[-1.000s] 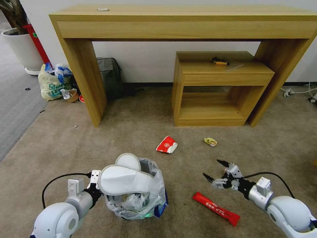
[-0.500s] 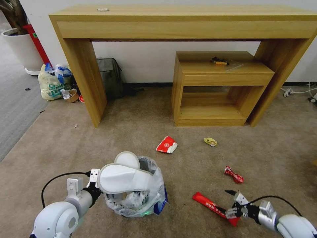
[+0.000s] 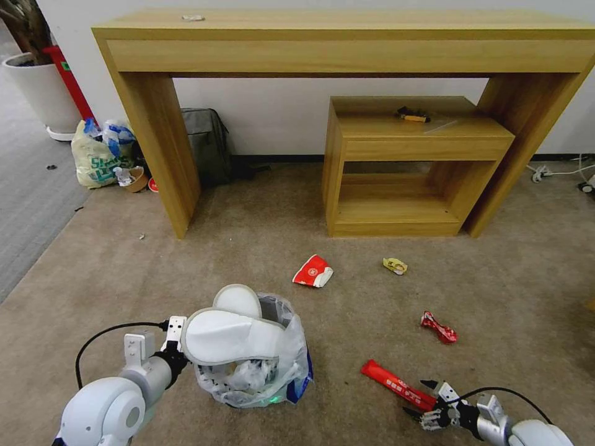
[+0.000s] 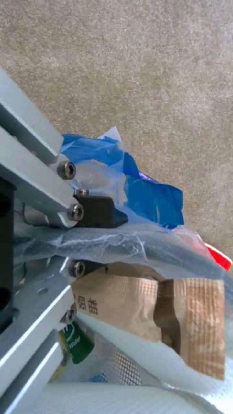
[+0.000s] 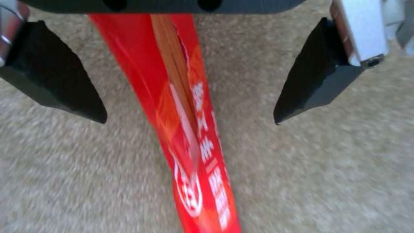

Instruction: Pick up the trash bin and place the garbage on the floor into it.

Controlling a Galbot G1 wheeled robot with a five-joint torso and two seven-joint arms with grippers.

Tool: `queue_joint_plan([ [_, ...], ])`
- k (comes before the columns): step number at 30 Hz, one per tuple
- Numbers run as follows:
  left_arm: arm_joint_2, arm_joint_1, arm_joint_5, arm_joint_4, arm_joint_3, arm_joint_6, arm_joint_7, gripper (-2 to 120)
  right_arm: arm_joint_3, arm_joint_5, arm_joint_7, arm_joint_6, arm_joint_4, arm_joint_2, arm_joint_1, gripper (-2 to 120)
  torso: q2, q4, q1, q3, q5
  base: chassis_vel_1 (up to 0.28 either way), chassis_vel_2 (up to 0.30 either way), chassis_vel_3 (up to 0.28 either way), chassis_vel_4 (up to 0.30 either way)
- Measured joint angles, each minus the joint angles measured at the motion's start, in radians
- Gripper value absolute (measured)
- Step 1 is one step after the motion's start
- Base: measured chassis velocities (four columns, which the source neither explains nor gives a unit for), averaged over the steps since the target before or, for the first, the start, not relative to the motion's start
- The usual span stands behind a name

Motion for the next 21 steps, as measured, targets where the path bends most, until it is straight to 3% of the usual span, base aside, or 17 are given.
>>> queue_joint_plan([
  [7, 0.005, -0.003, -0.002, 0.001, 0.002, 0.0, 0.0, 0, -0.017, -0.011, -0.001, 0.016, -0.06, 0.017, 0.041, 80, 0.0, 0.0, 0.0, 0.0, 0.0, 0.0, 0.0, 0.0, 0.0],
  [9, 0.006, -0.008, -0.002, 0.007, 0.007, 0.0, 0.0, 0, -0.025, -0.013, 0.0, 0.023, -0.085, 0.026, 0.06, 67, 0.0, -0.0009, 0.0, 0.0, -0.002, 0.0, 0.0, 0.0, 0.0],
  [15, 0.005, -0.009, -0.003, 0.008, 0.01, 0.0, 0.001, 0, -0.041, -0.017, 0.008, 0.029, -0.113, 0.039, 0.089, 48, 0.0, -0.001, 0.0, 0.0, -0.0027, 0.0, 0.0, 0.0, 0.0],
  [21, 0.008, -0.009, -0.005, 0.008, 0.006, 0.0, 0.002, 0, -0.047, -0.024, 0.013, 0.033, -0.13, 0.05, 0.109, 28, 0.0, -0.0004, 0.0, 0.0, -0.001, 0.0, 0.0, 0.0, 0.0],
])
